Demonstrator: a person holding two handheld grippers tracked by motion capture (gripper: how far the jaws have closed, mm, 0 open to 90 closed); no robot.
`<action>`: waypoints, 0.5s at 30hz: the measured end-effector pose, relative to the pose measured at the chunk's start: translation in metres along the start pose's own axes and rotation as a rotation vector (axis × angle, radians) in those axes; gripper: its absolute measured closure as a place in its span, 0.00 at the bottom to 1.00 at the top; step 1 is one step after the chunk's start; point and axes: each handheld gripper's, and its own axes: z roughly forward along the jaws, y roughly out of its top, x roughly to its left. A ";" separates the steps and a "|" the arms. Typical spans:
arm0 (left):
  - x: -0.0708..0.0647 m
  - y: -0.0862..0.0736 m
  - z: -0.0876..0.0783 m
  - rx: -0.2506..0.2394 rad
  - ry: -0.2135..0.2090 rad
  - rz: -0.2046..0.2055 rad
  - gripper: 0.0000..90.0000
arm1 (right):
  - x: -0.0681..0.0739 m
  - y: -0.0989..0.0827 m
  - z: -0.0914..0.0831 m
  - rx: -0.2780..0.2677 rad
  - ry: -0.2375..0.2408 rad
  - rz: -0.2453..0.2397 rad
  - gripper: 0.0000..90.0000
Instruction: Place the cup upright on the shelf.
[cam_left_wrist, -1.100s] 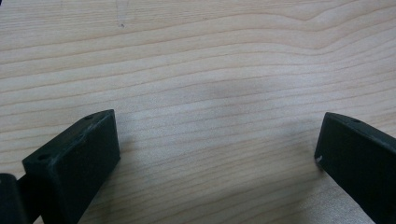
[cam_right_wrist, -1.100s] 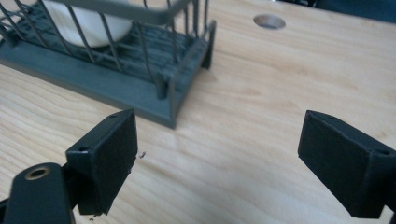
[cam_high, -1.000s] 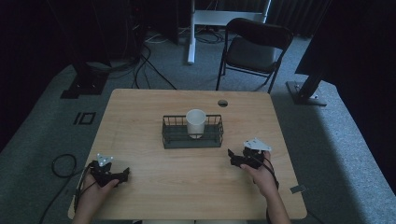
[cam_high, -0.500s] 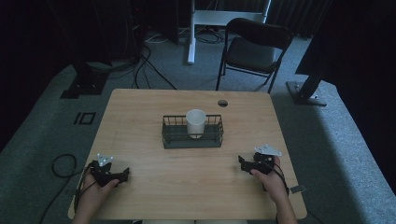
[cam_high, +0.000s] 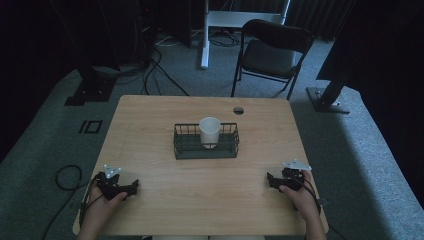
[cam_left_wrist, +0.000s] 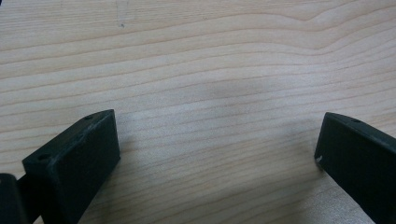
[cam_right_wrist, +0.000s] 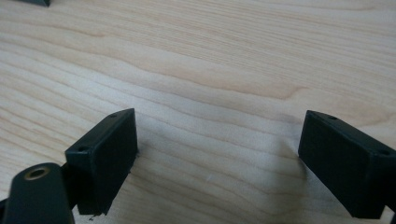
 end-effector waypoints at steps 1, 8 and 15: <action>0.000 0.000 0.000 0.000 0.000 0.000 0.00 | 0.000 0.000 0.000 0.001 0.000 0.002 0.13; 0.000 0.000 0.000 0.000 0.001 0.000 0.00 | -0.004 -0.002 -0.002 0.008 0.013 0.011 0.13; 0.000 0.000 0.000 0.000 0.000 0.000 0.00 | -0.004 -0.006 -0.006 0.007 0.017 0.006 0.13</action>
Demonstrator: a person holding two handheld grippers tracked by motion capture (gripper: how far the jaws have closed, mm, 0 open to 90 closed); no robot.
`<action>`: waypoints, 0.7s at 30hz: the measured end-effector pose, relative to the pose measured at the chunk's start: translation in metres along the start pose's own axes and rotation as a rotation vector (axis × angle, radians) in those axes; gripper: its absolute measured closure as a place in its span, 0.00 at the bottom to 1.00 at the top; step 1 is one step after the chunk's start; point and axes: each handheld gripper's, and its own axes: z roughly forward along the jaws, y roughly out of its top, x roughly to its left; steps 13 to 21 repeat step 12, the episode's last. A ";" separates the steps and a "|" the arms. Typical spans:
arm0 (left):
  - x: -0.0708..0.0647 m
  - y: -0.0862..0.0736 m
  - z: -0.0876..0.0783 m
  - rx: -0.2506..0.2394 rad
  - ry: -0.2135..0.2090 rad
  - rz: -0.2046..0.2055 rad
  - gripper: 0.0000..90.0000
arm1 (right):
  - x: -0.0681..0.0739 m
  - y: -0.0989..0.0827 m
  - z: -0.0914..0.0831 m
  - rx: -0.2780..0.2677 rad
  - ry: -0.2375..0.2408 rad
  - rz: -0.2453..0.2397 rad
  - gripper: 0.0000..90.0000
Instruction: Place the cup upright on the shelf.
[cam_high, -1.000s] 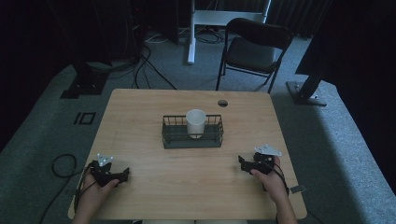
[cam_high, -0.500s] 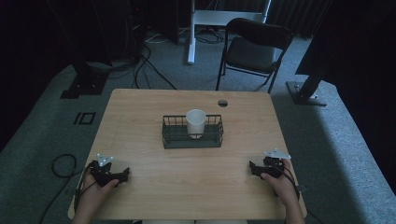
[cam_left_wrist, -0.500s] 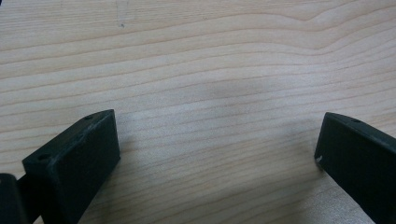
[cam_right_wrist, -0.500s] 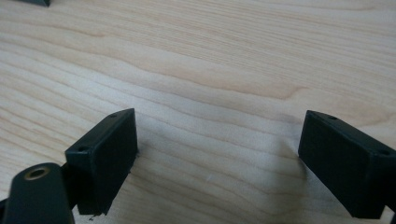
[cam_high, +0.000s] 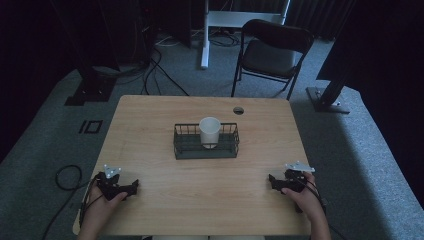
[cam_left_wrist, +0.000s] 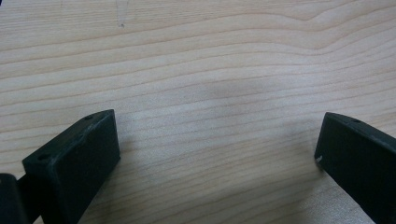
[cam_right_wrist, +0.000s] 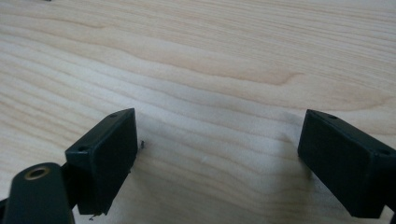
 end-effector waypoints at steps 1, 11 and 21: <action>0.000 0.000 0.000 0.000 0.000 0.000 0.00 | 0.000 -0.001 -0.001 0.000 0.001 0.000 0.13; 0.000 0.000 0.000 0.000 0.000 0.001 0.00 | 0.000 -0.003 -0.003 0.000 0.000 -0.001 0.13; 0.000 0.000 0.000 0.000 0.000 0.001 0.00 | 0.000 -0.003 -0.003 0.000 0.000 -0.001 0.13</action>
